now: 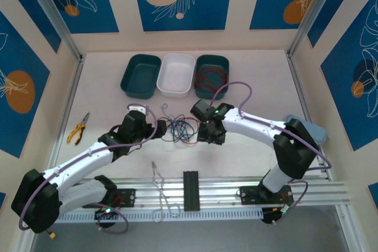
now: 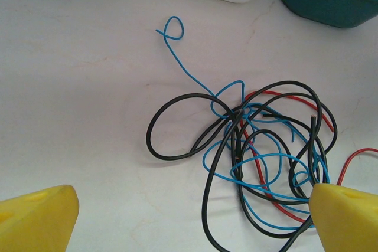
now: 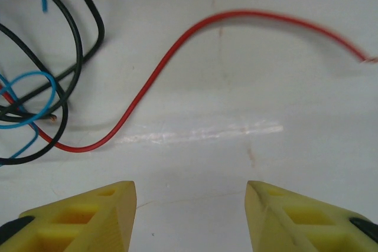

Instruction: Untangle the cables

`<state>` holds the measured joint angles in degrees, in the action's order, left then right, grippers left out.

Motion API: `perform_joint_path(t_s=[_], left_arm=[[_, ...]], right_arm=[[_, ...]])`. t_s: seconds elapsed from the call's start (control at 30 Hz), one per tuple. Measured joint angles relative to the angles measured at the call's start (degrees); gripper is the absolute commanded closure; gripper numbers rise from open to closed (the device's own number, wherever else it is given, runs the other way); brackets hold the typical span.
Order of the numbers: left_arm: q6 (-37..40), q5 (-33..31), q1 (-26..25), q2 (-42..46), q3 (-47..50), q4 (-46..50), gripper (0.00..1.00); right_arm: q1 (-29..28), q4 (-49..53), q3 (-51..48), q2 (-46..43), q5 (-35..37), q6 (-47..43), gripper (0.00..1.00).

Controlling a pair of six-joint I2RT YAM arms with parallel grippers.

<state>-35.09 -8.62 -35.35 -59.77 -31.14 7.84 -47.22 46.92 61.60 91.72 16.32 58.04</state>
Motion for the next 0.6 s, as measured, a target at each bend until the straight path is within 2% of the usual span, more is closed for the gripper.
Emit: perform_joint_path(t_s=[0.27, 0.6], left_arm=[[0.0, 0.4, 0.0, -0.8, 0.0, -0.3, 0.00], [0.0, 0.6, 0.0, -0.8, 0.7, -1.1, 0.00]], right_arm=[[-1.7, -2.6, 1.4, 5.7, -1.3, 5.6, 0.48], [-1.7, -3.1, 6.3, 10.4, -1.3, 6.8, 0.48]])
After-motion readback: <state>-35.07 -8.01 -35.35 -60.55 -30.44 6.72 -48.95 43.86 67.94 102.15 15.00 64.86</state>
